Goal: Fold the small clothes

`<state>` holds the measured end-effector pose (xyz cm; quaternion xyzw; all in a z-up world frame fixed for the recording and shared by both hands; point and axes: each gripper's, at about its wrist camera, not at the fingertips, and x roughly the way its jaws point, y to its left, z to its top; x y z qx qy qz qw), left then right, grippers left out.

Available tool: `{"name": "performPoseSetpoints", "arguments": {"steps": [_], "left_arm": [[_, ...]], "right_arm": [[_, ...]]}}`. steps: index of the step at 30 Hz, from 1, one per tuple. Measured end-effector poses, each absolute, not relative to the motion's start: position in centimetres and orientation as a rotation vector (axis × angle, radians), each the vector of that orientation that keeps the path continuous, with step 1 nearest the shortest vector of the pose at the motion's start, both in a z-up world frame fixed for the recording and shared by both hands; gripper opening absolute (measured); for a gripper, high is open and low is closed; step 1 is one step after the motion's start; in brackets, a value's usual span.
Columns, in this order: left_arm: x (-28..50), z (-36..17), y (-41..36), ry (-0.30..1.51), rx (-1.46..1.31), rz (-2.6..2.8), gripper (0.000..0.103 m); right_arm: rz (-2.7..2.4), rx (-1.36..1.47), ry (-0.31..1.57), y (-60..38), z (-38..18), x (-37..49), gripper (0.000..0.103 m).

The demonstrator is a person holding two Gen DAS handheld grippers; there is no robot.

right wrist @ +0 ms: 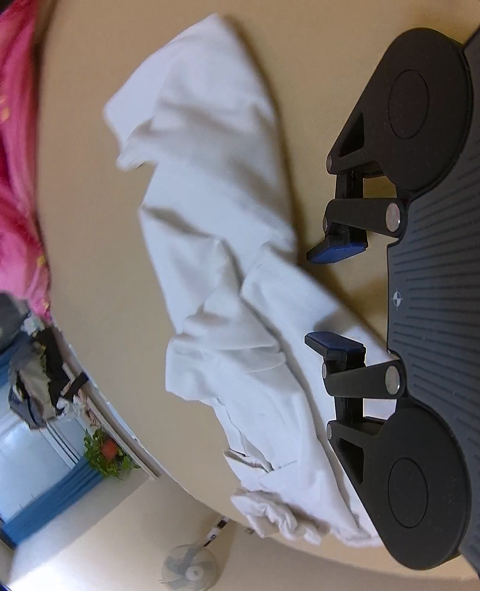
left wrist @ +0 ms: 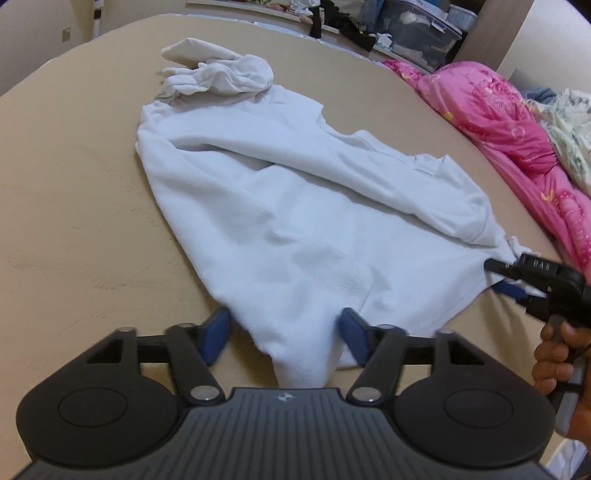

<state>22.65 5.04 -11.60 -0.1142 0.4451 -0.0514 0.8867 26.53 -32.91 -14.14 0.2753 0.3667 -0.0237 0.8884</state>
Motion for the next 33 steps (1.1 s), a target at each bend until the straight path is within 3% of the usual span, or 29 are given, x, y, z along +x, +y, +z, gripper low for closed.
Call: {"name": "performPoseSetpoints", "arguments": {"steps": [1,2,3,7,12,16,20,24,25,26,28,29,30,33], "left_arm": [[22.7,-11.7,5.0,0.921,-0.230,-0.105,0.037],[22.7,-11.6,5.1,0.912,-0.225,-0.097,0.021],[22.6,-11.4,5.2,0.898,-0.230,-0.092,0.015],[21.0,-8.8,6.0,0.824,-0.253,-0.103,0.010],[16.5,-2.9,9.2,0.751,-0.269,-0.104,0.009],[8.5,1.3,13.1,0.718,-0.328,-0.139,0.009],[-0.7,1.1,14.6,0.769,-0.297,-0.163,0.006],[-5.3,-0.8,15.9,0.881,-0.242,-0.173,0.009],[-5.5,-0.6,16.4,0.870,-0.243,-0.168,0.019],[-5.5,-0.1,16.9,0.842,-0.237,-0.157,0.035],[-4.4,0.2,17.2,0.813,-0.217,-0.135,0.050],[-3.5,0.2,17.1,0.815,-0.223,-0.142,0.051],[-2.4,-0.1,16.9,0.827,-0.239,-0.161,0.051],[1.6,-1.8,16.3,0.892,-0.292,-0.163,0.051]], "right_arm": [[-0.051,0.552,0.749,-32.6,-14.1,26.8,0.039],[-0.051,0.535,0.737,-32.3,-14.0,26.9,0.026],[-0.044,0.524,0.734,-32.3,-14.0,27.1,0.004],[-0.034,0.514,0.677,-32.4,-12.5,26.4,0.003],[0.053,0.558,0.551,-32.4,-5.2,21.7,0.003],[0.166,0.519,0.485,-31.2,0.6,13.9,0.002],[0.170,0.539,0.554,-31.5,2.3,4.6,0.003],[0.075,0.558,0.840,-32.9,-0.9,-1.7,0.005],[0.077,0.556,0.866,-33.2,-1.1,-2.6,0.007],[0.080,0.529,0.858,-33.2,-0.6,-3.1,0.007],[0.060,0.397,0.768,-33.0,1.1,-3.3,0.023],[0.056,0.344,0.731,-32.8,1.8,-2.9,0.043],[0.060,0.312,0.696,-32.7,2.1,-2.3,0.052],[0.138,0.330,0.727,-32.4,1.0,1.3,0.050]]}}
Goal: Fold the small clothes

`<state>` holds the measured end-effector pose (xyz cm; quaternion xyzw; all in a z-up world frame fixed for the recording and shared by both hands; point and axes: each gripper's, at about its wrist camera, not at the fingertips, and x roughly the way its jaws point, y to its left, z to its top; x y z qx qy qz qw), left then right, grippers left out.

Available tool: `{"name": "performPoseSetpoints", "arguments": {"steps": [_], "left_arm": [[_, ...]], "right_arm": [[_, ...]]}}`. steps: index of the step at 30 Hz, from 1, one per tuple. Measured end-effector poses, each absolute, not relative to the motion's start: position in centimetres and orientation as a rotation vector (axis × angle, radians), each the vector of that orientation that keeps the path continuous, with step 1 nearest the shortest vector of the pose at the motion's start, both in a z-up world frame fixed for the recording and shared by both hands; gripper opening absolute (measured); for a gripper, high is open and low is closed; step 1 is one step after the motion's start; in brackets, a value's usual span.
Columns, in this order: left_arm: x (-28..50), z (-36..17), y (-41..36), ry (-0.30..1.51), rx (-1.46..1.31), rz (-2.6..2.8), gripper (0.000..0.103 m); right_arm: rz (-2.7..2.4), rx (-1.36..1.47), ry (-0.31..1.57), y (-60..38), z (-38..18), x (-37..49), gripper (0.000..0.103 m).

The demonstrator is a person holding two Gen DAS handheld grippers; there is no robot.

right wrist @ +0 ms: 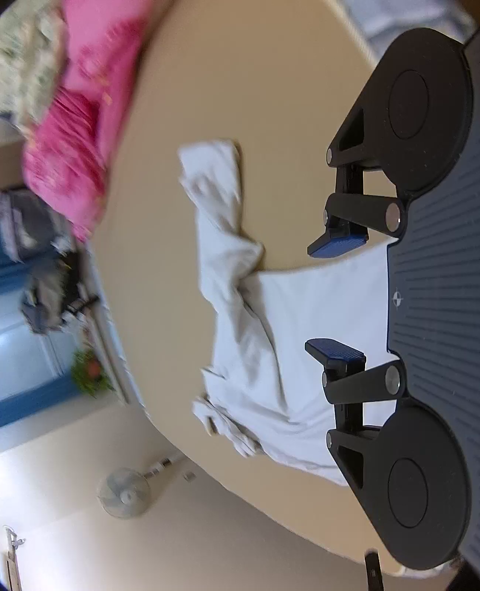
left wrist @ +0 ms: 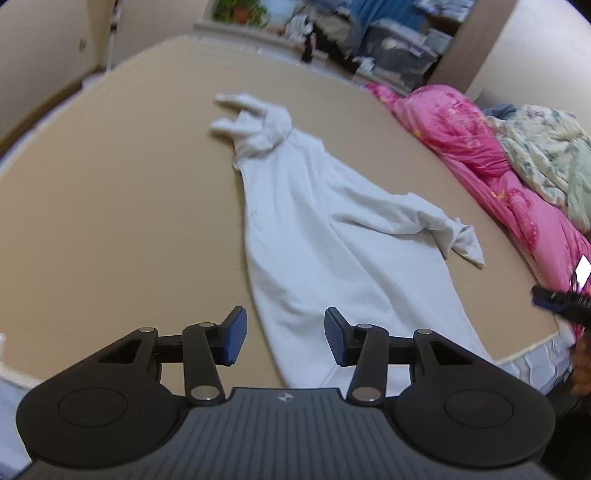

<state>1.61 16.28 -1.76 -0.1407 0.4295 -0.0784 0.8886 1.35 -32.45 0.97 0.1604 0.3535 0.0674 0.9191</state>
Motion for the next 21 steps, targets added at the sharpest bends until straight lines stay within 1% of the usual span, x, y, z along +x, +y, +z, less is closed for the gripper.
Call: {"name": "performPoseSetpoints", "arguments": {"steps": [3,6,7,10,12,14,15,16,17,18,19,20,21], "left_arm": [[5.7,-4.2,15.8,0.969,-0.376,-0.143,0.051],[8.8,-6.4,15.1,1.035,-0.444,-0.120,0.051],[9.8,-7.2,14.6,1.061,-0.449,-0.118,0.051],[11.9,-9.1,12.9,1.114,-0.432,-0.067,0.056],[12.7,-10.2,12.3,1.147,-0.413,-0.034,0.056],[13.2,-10.9,11.8,1.158,-0.392,-0.014,0.056],[13.3,-10.9,11.5,1.156,-0.369,-0.015,0.056],[13.4,-10.9,11.2,1.153,-0.333,-0.023,0.052],[13.3,-10.7,10.9,1.149,-0.275,-0.022,0.031],[13.1,-10.7,10.7,1.144,-0.227,-0.006,0.019],[12.7,-10.6,11.1,1.136,-0.217,0.006,0.009],[12.3,-10.3,11.9,1.130,-0.243,0.008,0.005],[11.8,-9.9,12.7,1.116,-0.262,0.014,0.004]], "right_arm": [[0.115,0.330,0.808,-32.2,-2.5,4.5,0.050],[0.065,0.286,0.961,-31.7,-5.9,6.5,0.050],[0.040,0.272,0.983,-31.5,-6.5,6.8,0.050],[0.060,0.203,1.048,-30.3,-8.1,7.4,0.047],[0.032,0.096,1.113,-29.1,-9.5,7.5,0.047],[0.016,0.047,1.152,-28.6,-10.4,7.4,0.047],[0.020,0.041,1.145,-28.5,-10.4,7.3,0.044],[0.034,0.036,1.137,-28.4,-10.2,7.1,0.041],[0.048,0.036,1.136,-28.2,-10.2,7.1,0.032],[0.059,0.037,1.134,-28.1,-10.3,7.2,0.022],[0.071,0.032,1.129,-27.9,-10.2,6.9,0.015],[0.078,0.025,1.125,-27.7,-10.2,7.3,0.004],[0.084,0.022,1.117,-27.7,-10.0,7.3,0.004]]}}
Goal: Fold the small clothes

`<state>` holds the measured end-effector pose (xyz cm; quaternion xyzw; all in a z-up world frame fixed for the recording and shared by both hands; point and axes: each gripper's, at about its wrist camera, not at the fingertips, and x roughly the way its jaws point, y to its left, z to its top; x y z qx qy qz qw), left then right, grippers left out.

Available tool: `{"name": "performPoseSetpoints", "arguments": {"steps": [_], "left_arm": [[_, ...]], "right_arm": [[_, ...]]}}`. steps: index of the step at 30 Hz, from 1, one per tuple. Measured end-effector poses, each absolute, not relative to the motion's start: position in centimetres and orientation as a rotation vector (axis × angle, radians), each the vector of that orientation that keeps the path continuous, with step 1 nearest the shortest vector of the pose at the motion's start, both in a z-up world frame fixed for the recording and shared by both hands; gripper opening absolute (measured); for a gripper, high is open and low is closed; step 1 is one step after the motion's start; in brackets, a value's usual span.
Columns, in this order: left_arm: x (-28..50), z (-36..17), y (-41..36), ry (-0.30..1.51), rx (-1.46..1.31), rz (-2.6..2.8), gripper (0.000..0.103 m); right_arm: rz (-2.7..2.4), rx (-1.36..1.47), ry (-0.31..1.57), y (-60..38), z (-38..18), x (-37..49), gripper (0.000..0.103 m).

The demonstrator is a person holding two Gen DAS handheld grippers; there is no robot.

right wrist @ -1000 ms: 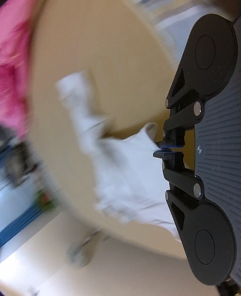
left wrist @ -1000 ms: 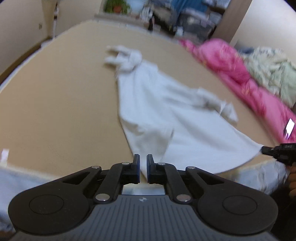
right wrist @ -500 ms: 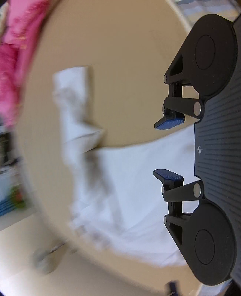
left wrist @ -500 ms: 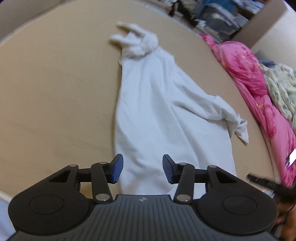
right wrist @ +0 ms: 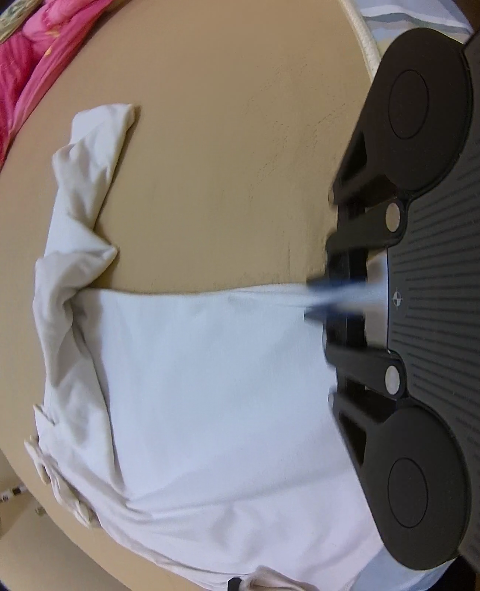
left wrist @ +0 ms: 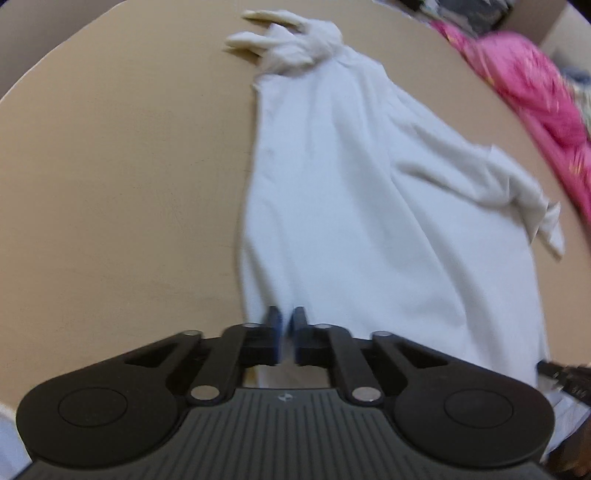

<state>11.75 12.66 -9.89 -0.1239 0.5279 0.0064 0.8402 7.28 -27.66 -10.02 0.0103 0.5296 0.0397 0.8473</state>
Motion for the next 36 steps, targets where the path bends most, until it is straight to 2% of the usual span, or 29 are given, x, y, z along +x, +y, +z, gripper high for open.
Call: {"name": "performPoseSetpoints", "arguments": {"steps": [10,15,19,21,22,23,24,25,26,28,30,31,32,33,34,35,36], "left_arm": [[3.3,-4.4,19.8,0.924,-0.249,-0.099,0.003],[-1.6,-3.8,22.4,0.946,-0.268,-0.162,0.003],[-2.8,-5.5,22.8,1.023,-0.221,-0.175,0.002],[-2.2,-6.3,22.9,1.058,-0.204,-0.147,0.009],[-1.6,-6.6,23.1,1.076,-0.233,-0.140,0.024],[-1.2,-6.8,23.3,1.086,-0.265,-0.139,0.042],[-0.7,-6.9,23.5,1.090,-0.287,-0.135,0.050],[-0.3,-7.1,23.4,1.096,-0.296,-0.128,0.057],[0.0,-7.4,23.2,1.113,-0.292,-0.127,0.057],[0.1,-8.8,22.7,1.182,-0.285,-0.142,0.057],[0.1,-10.1,22.3,1.248,-0.259,-0.166,0.056],[-0.1,-10.6,22.0,1.272,-0.224,-0.180,0.051],[-0.5,-10.8,21.4,1.278,-0.171,-0.190,0.034],[-0.7,-10.9,20.9,1.271,-0.127,-0.187,0.025],[-1.1,-10.8,20.6,1.261,-0.095,-0.194,0.009],[-1.5,-10.6,20.4,1.252,-0.084,-0.208,0.004],[-2.0,-10.2,20.4,1.232,-0.071,-0.210,0.004]], "right_arm": [[0.110,0.219,0.949,-30.9,-6.2,4.0,0.003],[0.127,0.306,0.918,-33.0,-4.8,1.7,0.002],[0.204,0.249,1.037,-32.7,-6.5,0.8,0.003],[0.205,0.171,1.086,-32.0,-7.7,1.1,0.004],[0.184,0.142,1.091,-31.8,-8.0,1.4,0.006],[0.164,0.126,1.091,-31.7,-8.3,1.7,0.016],[0.161,0.131,1.088,-31.7,-8.4,2.0,0.028],[0.168,0.141,1.086,-31.7,-8.4,2.4,0.033],[0.180,0.145,1.088,-31.4,-8.6,2.8,0.037],[0.190,0.112,1.111,-30.5,-9.2,2.9,0.038],[0.185,0.057,1.161,-29.6,-10.4,3.0,0.038],[0.180,0.025,1.183,-29.2,-11.1,3.0,0.038],[0.181,-0.001,1.189,-28.9,-11.3,2.9,0.038],[0.185,-0.020,1.183,-28.7,-11.4,2.7,0.037],[0.185,-0.030,1.176,-28.6,-11.3,2.6,0.033],[0.191,-0.024,1.170,-28.6,-11.2,2.4,0.005],[0.204,-0.004,1.171,-28.7,-11.0,2.2,0.003]]}}
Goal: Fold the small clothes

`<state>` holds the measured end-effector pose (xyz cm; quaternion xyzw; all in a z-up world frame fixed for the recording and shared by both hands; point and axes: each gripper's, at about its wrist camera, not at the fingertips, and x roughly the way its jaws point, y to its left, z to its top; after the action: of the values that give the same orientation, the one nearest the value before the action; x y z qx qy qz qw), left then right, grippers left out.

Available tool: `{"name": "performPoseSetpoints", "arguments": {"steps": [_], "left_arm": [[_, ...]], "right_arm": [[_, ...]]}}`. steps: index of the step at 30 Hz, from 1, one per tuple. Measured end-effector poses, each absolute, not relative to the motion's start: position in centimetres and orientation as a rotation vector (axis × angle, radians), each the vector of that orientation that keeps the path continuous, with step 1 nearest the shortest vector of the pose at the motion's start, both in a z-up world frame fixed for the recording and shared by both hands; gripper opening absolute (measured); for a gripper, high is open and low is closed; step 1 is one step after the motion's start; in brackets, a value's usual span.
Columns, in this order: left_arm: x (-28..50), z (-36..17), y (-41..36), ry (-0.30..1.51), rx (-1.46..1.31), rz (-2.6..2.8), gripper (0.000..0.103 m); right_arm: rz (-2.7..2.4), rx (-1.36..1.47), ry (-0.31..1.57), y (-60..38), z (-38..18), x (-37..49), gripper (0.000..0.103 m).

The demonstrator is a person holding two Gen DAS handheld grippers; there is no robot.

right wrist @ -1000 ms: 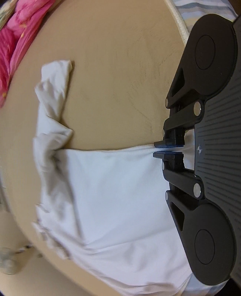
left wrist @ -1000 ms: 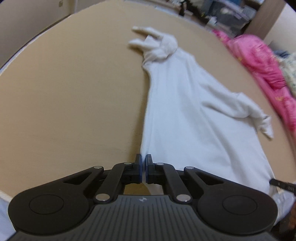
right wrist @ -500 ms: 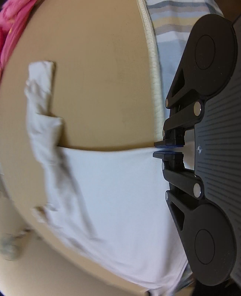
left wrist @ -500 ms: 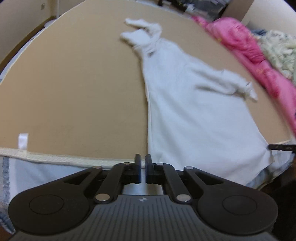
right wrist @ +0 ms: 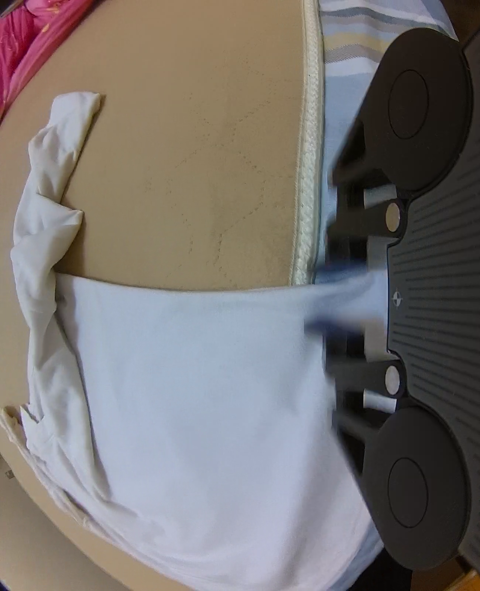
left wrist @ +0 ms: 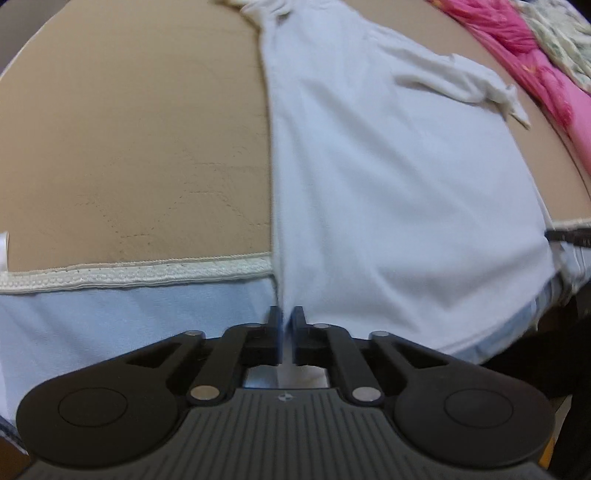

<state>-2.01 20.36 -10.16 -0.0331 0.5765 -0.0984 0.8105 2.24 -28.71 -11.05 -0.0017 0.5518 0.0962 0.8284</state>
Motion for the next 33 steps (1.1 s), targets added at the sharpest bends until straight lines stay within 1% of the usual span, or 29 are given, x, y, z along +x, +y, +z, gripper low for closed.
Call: {"name": "performPoseSetpoints", "arguments": {"steps": [4,6,8,10,11,12,13,14,15,16,17,21,24,28,30,32,33], "left_arm": [[-4.8,-8.1,21.2,1.158,-0.083,-0.242,0.003],[-5.7,-8.4,21.6,1.174,-0.080,-0.216,0.003],[-5.7,-9.2,21.6,1.215,-0.060,-0.174,0.004],[-4.3,-9.9,21.9,1.244,-0.047,-0.109,0.006],[-3.7,-9.7,22.2,1.232,-0.060,-0.084,0.007],[-3.1,-8.9,22.5,1.197,-0.081,-0.071,0.011],[-2.5,-7.9,22.7,1.148,-0.103,-0.080,0.023],[-2.1,-6.9,22.7,1.093,-0.127,-0.100,0.036],[-1.7,-5.9,22.5,1.043,-0.154,-0.125,0.040],[-1.2,-5.0,22.1,1.004,-0.179,-0.154,0.045],[-0.6,-4.4,21.6,0.976,-0.197,-0.183,0.047],[2.1,-4.1,18.0,0.969,-0.164,-0.206,0.047],[4.0,-4.5,16.8,0.979,-0.170,-0.159,0.047],[5.8,-4.4,16.3,0.922,-0.190,-0.103,0.045],[7.0,-3.8,16.0,0.886,-0.183,-0.100,0.040],[9.1,-3.5,15.5,0.863,-0.173,-0.109,0.021],[10.0,-3.4,15.3,0.857,-0.166,-0.119,0.018]], "right_arm": [[0.183,0.063,1.095,-30.3,-9.0,1.2,0.002],[0.165,0.117,1.083,-31.3,-8.3,0.4,0.002],[0.166,0.102,1.120,-31.1,-8.8,0.1,0.002],[0.186,0.030,1.188,-30.0,-10.2,0.4,0.003],[0.169,0.000,1.210,-29.6,-10.8,0.7,0.007],[0.134,-0.009,1.209,-29.7,-11.0,1.1,0.015],[0.107,0.003,1.176,-29.9,-10.6,1.5,0.016],[0.086,0.018,1.122,-30.2,-9.9,1.7,0.022],[0.065,0.038,1.048,-30.5,-8.8,1.9,0.031],[0.050,0.068,0.978,-30.8,-7.8,2.2,0.035],[0.046,0.102,0.932,-31.1,-7.2,2.4,0.038],[0.077,0.230,0.855,-30.7,-6.3,4.9,0.038],[0.097,0.207,0.829,-28.9,-5.9,7.5,0.039],[0.083,0.221,0.775,-27.9,-5.0,10.6,0.041],[0.058,0.257,0.738,-27.8,-4.3,12.1,0.041],[0.038,0.265,0.707,-27.8,-4.0,14.2,0.041],[0.031,0.255,0.695,-27.7,-4.0,15.2,0.041]]}}
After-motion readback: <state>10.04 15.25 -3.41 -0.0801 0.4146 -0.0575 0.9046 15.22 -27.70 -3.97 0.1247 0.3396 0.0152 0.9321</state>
